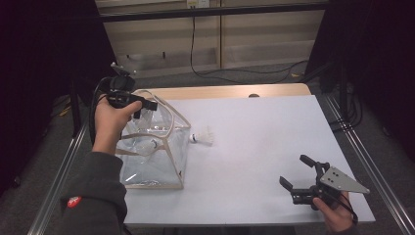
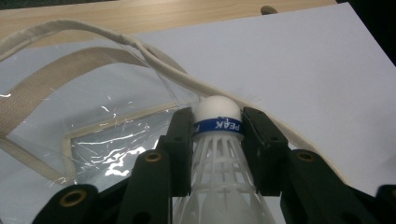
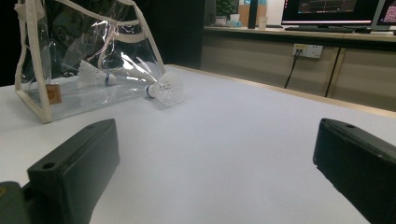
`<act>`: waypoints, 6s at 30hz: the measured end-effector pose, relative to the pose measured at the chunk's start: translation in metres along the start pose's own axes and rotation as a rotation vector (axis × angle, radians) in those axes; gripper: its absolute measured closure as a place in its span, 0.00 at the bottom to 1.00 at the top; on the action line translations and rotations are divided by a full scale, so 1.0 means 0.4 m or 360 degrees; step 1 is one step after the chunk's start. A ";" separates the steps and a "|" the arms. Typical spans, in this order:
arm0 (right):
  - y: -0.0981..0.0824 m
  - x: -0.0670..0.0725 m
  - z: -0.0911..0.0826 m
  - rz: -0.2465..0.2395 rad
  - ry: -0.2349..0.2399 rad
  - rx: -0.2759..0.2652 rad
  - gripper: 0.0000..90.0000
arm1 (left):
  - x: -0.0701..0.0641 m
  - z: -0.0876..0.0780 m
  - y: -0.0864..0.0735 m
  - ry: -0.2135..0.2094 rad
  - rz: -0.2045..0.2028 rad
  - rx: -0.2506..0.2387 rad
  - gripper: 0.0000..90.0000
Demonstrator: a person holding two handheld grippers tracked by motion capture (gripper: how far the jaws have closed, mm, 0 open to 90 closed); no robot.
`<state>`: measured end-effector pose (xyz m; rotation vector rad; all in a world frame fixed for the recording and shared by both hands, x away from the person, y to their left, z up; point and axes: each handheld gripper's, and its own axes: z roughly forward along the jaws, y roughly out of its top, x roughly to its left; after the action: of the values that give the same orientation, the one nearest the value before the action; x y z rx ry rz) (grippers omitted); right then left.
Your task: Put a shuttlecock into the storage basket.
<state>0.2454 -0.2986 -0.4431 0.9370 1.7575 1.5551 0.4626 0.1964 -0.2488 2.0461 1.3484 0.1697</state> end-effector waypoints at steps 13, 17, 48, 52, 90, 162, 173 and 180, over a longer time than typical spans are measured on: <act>-0.001 -0.002 0.002 0.0013 -0.0003 0.0000 0.00 | 0.012 0.008 -0.010 -0.0002 -0.0021 0.0010 0.72; 0.001 0.000 0.007 0.0006 -0.0002 0.0002 0.00 | 0.015 0.012 -0.013 -0.0008 -0.0022 0.0016 0.72; -0.005 -0.005 0.016 0.0001 0.0009 0.0016 0.00 | 0.050 0.043 -0.041 0.0004 -0.0075 0.0049 0.72; -0.004 -0.005 0.015 0.0004 0.0009 0.0016 0.00 | 0.048 0.045 -0.042 0.0007 -0.0076 0.0053 0.72; -0.003 -0.004 0.009 -0.0005 0.0007 0.0014 0.00 | 0.004 -0.002 -0.026 -0.0041 -0.0017 0.0036 0.46; -0.002 -0.001 0.008 0.0001 0.0012 0.0009 0.00 | -0.213 -0.010 0.057 -0.0213 0.0197 -0.0017 0.17; -0.002 -0.001 0.008 -0.0005 0.0016 0.0007 0.00 | -0.243 0.024 0.057 -0.0253 0.0218 0.0002 0.17; -0.002 -0.001 0.008 -0.0002 0.0015 0.0008 0.00 | -0.260 0.044 0.056 -0.0267 0.0226 0.0016 0.17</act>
<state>0.2482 -0.2972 -0.4445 0.9324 1.7690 1.5574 0.4402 0.0941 -0.2233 2.1144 1.1048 0.0519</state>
